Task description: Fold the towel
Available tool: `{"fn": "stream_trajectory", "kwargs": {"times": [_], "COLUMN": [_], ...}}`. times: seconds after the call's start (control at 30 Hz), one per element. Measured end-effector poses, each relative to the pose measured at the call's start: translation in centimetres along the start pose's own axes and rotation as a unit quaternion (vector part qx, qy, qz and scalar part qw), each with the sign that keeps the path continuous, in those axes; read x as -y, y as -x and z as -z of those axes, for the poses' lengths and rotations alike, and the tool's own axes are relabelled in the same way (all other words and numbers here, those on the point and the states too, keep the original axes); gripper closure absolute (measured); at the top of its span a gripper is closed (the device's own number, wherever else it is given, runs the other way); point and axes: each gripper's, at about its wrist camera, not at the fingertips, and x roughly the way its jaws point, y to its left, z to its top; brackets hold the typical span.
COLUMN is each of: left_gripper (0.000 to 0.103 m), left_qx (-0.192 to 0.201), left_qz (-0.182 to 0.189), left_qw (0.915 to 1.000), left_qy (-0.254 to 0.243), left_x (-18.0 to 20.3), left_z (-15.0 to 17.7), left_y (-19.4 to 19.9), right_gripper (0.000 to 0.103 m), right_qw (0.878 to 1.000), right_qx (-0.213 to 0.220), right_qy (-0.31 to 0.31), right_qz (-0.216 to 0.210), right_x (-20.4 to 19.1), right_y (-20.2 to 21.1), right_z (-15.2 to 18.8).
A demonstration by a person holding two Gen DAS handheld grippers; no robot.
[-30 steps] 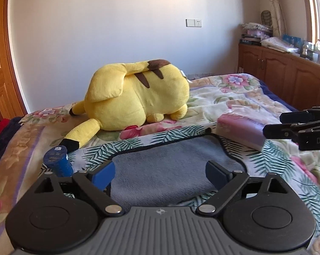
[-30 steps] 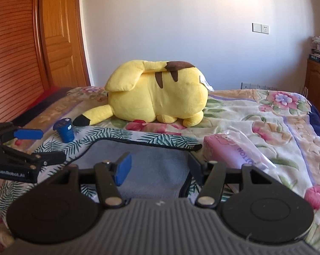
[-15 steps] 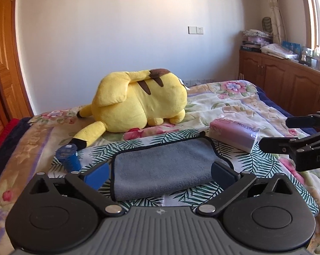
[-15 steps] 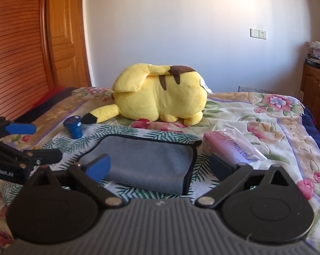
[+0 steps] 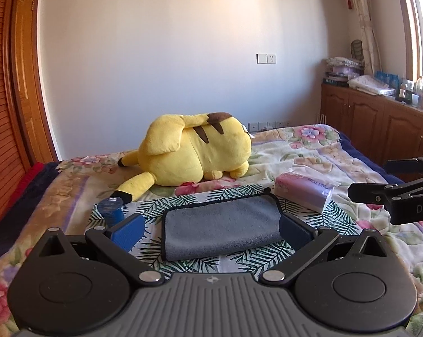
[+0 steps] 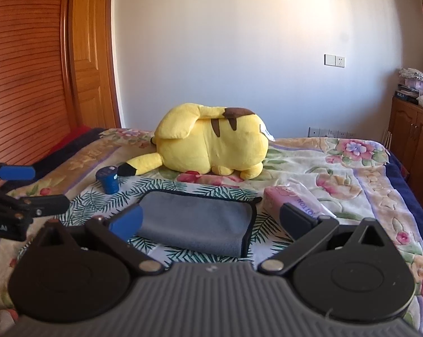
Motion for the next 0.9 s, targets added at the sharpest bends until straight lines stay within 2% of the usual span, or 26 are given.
{"fn": "stream_trajectory", "kwargs": {"times": [0.27,0.6,0.73,0.9], "left_gripper": [0.016,0.016,0.016,0.016], "left_qx": [-0.002,-0.016,-0.017,-0.025], "left_qz": [-0.02,-0.012,-0.015,-0.013], "left_qw": [0.9998,0.9997,0.9997,0.9995], "left_qy": [0.003,0.012,0.004,0.016], "left_x": [-0.1,0.3,0.7,0.8], "left_z": [1.0,4.0,5.2,6.5], "left_y": [2.6,4.8,5.1,5.0], "right_gripper": [0.0,0.0,0.0,0.0], "right_qw": [1.0,1.0,1.0,1.0], "right_qx": [0.003,0.008,0.014,0.011], "right_qy": [-0.001,-0.005,0.006,0.008], "right_qz": [0.001,0.011,0.027,0.025], "right_x": [-1.1,-1.8,-2.2,-2.6], "right_y": [2.1,4.2,4.8,5.2], "right_z": [0.8,2.9,3.8,4.9]}}
